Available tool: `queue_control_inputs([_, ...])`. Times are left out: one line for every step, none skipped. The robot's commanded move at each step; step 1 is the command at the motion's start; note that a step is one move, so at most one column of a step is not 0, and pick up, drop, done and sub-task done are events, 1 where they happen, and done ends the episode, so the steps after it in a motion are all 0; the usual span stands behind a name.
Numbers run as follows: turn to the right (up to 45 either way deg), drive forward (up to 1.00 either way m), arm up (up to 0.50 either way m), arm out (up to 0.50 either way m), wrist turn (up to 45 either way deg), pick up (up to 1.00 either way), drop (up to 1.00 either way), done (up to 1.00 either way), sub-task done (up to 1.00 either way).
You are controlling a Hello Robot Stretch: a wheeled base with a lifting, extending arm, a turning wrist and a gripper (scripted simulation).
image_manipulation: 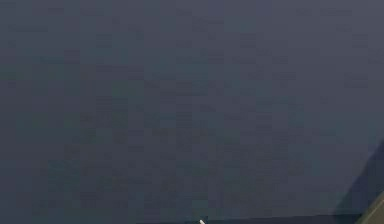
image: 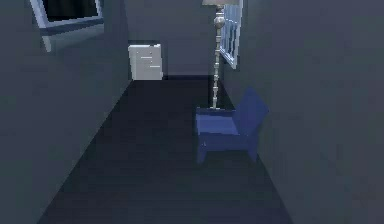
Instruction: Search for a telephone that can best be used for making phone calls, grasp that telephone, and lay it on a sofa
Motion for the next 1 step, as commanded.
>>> queue_control_inputs([0.0,0.2,0.0,0.0,0.0,0.0,0.0,0.0,0.0])
